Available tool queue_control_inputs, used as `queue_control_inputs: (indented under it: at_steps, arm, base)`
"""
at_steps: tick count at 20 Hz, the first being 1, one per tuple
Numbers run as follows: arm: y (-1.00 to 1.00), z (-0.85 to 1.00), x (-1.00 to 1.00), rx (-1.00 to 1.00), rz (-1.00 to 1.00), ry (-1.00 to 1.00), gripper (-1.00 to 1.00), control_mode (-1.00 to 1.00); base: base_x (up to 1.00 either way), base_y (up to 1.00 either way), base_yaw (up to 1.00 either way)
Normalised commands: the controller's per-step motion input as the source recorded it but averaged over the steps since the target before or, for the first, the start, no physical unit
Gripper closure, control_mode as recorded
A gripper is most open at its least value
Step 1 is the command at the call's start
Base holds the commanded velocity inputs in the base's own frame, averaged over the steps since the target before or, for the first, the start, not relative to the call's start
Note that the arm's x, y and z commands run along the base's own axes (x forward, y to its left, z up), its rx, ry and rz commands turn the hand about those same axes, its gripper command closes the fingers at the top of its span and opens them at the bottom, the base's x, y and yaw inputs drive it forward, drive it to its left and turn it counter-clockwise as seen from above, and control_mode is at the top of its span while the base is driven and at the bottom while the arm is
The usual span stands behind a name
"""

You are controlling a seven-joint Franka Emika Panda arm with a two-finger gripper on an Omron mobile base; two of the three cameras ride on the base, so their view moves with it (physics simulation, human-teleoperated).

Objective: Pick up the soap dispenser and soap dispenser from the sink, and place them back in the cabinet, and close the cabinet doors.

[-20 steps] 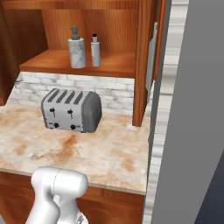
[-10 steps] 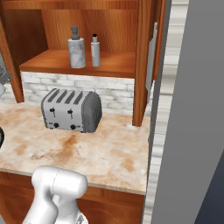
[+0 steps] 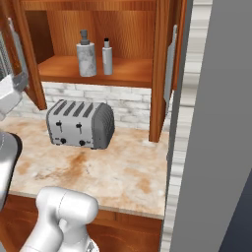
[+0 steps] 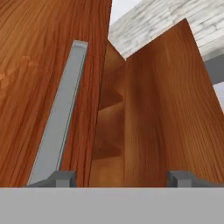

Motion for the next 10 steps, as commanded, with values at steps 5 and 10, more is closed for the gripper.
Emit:
queue_control_inputs:
  at_steps: [5, 10]
  arm:
    - [-0.28, 0.0, 0.45, 0.25, 0.0, -0.07, -1.0, -1.0]
    - [-0.25, 0.0, 0.48, 0.28, 0.0, -0.07, -1.0, -1.0]
  base:
    - [0.0, 0.0, 0.0]
    - [0.0, 0.0, 0.0]
